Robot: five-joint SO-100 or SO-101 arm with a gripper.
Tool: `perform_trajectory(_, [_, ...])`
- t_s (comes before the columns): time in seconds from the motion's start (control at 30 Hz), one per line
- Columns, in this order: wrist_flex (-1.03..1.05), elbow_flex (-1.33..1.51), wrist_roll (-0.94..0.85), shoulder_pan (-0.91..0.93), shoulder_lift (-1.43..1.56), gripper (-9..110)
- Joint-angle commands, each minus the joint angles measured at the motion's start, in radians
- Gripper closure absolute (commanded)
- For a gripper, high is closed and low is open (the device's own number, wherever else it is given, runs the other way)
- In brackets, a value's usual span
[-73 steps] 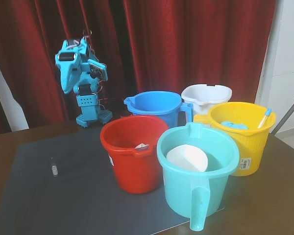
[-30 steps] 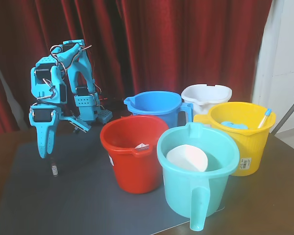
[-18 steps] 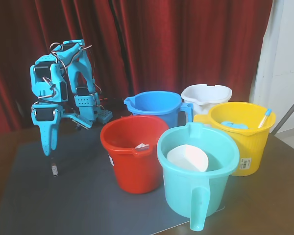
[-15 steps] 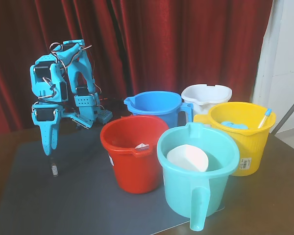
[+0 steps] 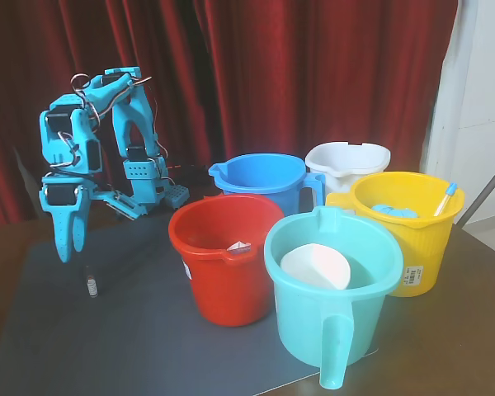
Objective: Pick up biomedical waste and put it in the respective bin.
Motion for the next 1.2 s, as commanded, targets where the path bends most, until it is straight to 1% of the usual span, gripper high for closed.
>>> perform_trajectory(0.0, [-0.046, -0.040, -0.035, 0.000, 0.008, 83])
perform_trajectory(0.73, [-0.061, -0.028, -0.028, -0.003, -0.003, 83])
perform_trajectory(1.0, [-0.187, -0.031, -0.028, -0.009, -0.155, 83])
perform_trajectory(1.1, [-0.179, -0.031, -0.028, -0.011, -0.179, 83])
perform_trajectory(1.17, [-0.176, -0.028, -0.028, -0.011, -0.181, 85])
